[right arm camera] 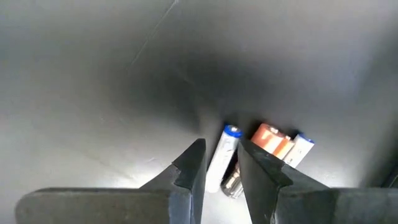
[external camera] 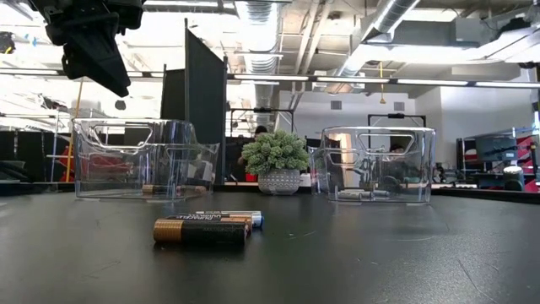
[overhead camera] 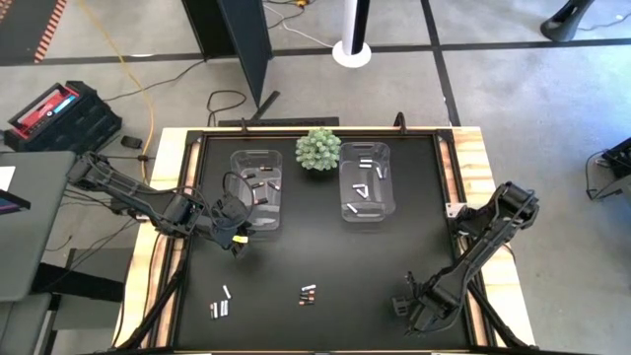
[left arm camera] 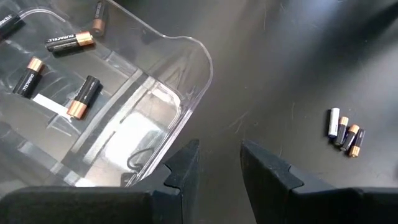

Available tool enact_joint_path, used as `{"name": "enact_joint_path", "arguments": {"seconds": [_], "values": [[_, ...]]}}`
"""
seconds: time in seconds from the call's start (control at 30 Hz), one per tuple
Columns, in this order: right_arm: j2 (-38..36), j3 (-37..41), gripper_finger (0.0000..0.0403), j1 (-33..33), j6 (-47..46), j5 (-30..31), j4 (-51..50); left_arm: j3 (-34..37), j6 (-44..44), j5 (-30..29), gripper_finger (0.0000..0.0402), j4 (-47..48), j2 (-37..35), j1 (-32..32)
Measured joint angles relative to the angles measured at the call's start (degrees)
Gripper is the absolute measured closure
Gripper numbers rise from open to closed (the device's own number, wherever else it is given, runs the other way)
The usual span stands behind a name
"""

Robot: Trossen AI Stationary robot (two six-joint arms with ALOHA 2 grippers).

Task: Sort batteries
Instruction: Put the white-blue battery into the right transparent bin

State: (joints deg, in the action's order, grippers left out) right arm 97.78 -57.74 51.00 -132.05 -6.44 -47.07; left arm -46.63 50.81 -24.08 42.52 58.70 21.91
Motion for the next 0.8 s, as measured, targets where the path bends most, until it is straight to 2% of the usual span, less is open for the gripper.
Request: {"name": "enact_joint_path", "arguments": {"seconds": [0.17, 0.3, 0.8], "values": [[0.0, 0.0, 0.0292, 0.0, 0.0, 0.3, 1.9, 0.0, -0.2, 0.0, 0.029, 0.0, 0.0, 0.0], [0.0, 0.0, 0.0292, 0.0, 1.1, 2.8, 3.8, 0.0, -0.5, -0.1, 0.029, 0.0, 0.0, 0.0], [0.8, 0.3, 0.0292, 0.0, 2.8, 2.9, 7.5, 0.0, -1.1, -0.2, 0.029, 0.0, 0.0, 0.0]]}}
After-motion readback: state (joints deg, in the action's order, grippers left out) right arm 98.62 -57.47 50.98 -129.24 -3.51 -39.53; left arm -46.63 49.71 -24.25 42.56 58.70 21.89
